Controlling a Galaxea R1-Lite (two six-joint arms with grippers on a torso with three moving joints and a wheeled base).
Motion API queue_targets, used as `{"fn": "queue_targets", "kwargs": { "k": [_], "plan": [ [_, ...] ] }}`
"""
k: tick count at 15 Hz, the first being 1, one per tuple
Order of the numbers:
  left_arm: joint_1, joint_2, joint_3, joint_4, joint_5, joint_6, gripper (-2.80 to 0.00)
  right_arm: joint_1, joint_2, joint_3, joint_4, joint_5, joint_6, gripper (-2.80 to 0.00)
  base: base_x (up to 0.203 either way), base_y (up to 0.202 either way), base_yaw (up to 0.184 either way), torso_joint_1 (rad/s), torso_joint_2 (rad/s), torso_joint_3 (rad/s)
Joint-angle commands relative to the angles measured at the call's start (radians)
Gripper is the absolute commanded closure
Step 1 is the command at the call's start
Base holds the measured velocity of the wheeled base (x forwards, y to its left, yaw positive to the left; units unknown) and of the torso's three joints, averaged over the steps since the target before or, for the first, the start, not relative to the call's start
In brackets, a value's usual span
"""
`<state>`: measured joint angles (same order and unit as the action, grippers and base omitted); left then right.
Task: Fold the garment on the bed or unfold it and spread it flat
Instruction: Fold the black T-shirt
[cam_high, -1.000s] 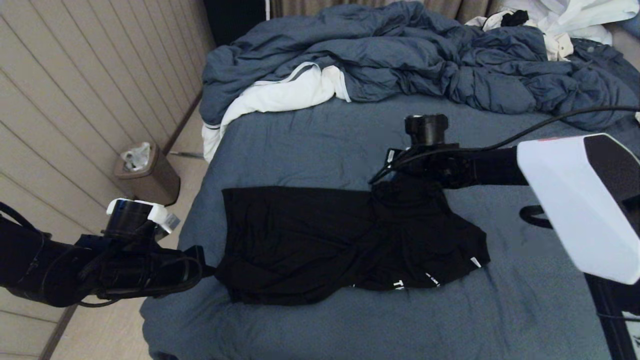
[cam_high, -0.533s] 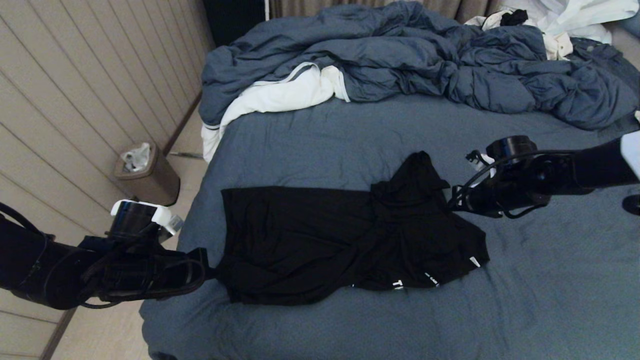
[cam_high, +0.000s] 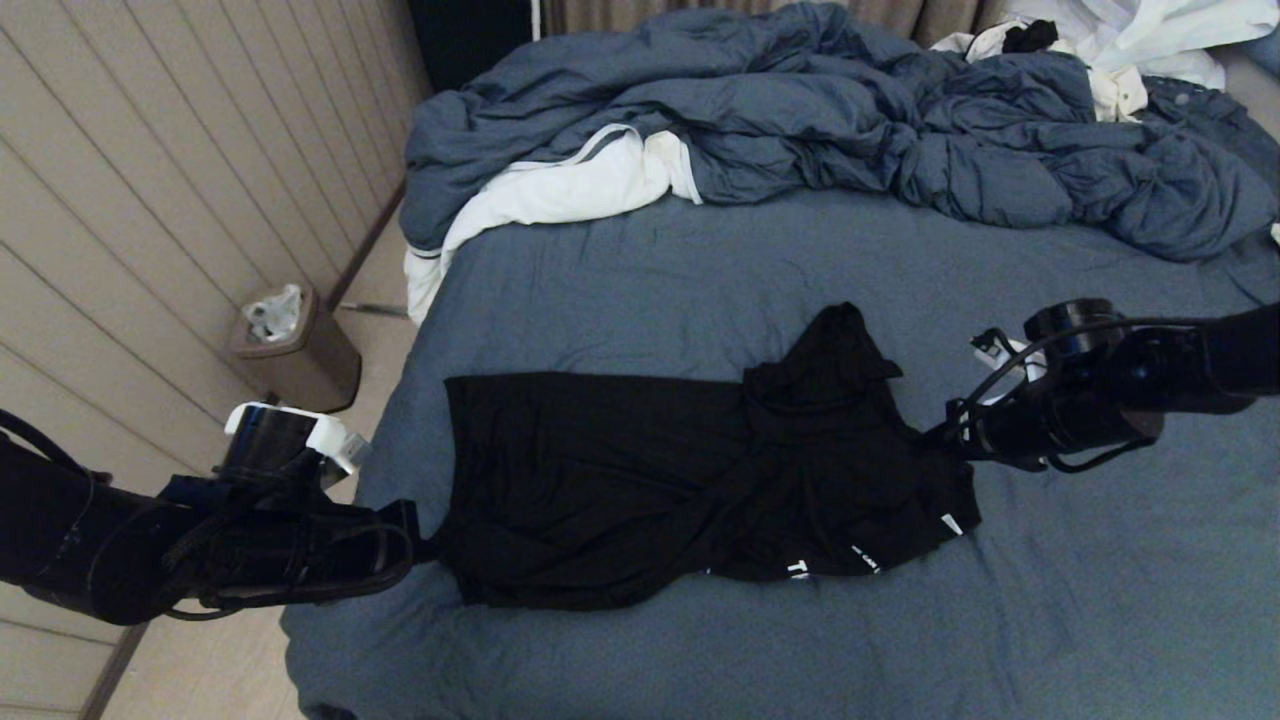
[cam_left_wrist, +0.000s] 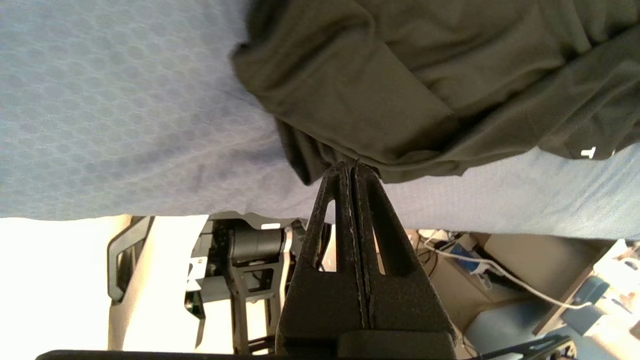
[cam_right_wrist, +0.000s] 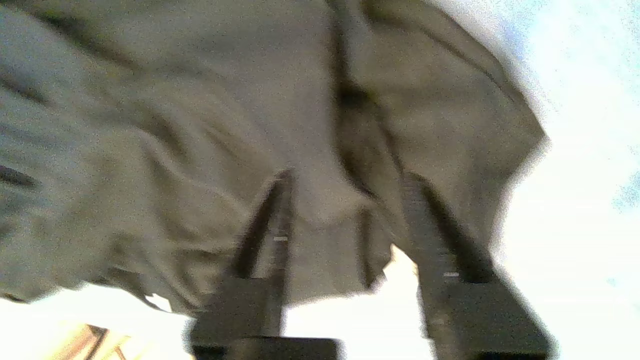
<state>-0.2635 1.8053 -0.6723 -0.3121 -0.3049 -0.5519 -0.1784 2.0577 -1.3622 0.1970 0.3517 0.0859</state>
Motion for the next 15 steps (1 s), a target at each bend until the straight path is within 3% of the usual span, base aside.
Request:
{"fn": "queue_targets", "kwargs": {
  "k": [1,5,11,15],
  "plan": [
    [0.000,0.003,0.000,-0.002,-0.002,-0.003,0.00,-0.004,-0.002,0.044,0.001,0.006,-0.033,-2.80,0.000,0.000,0.000,0.000,0.00,0.000],
    [0.000,0.003,0.000,-0.002,0.000,-0.003,0.00,0.007,0.020,0.046,-0.011,0.009,-0.032,-2.80,0.000,0.000,0.000,0.000,0.00,0.000],
    [-0.002,0.008,-0.001,-0.002,-0.001,-0.003,0.00,0.038,0.045,0.056,-0.141,0.026,-0.020,-2.80,0.000,0.000,0.000,0.000,0.00,0.000],
    [-0.002,0.016,-0.003,-0.003,0.000,-0.003,0.00,0.055,0.045,0.064,-0.181,0.077,-0.021,-2.80,0.000,0.000,0.000,0.000,0.00,0.000]
  ]
}}
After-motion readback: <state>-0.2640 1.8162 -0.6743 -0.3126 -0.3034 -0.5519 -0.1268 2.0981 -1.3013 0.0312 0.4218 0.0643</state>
